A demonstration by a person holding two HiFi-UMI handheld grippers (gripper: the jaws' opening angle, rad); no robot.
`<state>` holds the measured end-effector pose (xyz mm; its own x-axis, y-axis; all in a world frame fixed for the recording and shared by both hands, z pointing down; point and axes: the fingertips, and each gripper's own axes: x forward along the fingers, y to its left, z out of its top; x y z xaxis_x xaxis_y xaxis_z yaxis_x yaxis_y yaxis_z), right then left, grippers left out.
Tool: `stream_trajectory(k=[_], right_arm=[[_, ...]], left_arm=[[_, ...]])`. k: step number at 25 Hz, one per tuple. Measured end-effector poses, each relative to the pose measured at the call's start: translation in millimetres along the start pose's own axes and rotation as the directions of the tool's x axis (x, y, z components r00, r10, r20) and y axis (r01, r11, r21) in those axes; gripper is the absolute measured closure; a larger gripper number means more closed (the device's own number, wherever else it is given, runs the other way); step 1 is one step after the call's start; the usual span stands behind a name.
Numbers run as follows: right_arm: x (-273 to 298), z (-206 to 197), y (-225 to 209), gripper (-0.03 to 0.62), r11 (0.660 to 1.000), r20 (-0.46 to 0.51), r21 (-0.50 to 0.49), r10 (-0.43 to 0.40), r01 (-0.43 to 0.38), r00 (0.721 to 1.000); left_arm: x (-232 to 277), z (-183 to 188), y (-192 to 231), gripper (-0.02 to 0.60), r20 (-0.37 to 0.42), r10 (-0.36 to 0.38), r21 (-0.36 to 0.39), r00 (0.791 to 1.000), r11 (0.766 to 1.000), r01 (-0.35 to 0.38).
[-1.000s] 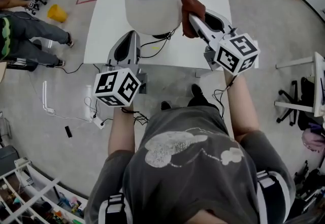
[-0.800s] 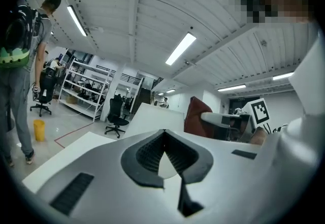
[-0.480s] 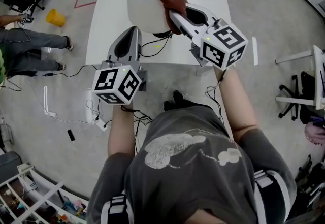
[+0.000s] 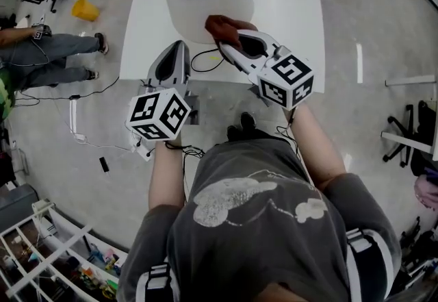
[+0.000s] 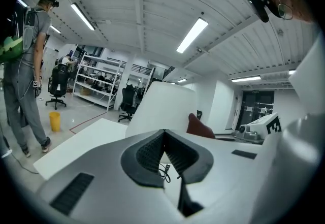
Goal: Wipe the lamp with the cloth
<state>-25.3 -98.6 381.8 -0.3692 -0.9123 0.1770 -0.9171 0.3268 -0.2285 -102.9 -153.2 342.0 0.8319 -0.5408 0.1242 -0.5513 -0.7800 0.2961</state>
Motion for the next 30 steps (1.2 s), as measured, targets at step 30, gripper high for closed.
stream_trajectory(k=[30], right_arm=[[37,32,56,0.503,0.964,0.122,0.002,-0.265,0.267,0.956]], left_arm=[[11,48,64,0.574,-0.018,-0.325,0.034,0.945,0.945,0.326]])
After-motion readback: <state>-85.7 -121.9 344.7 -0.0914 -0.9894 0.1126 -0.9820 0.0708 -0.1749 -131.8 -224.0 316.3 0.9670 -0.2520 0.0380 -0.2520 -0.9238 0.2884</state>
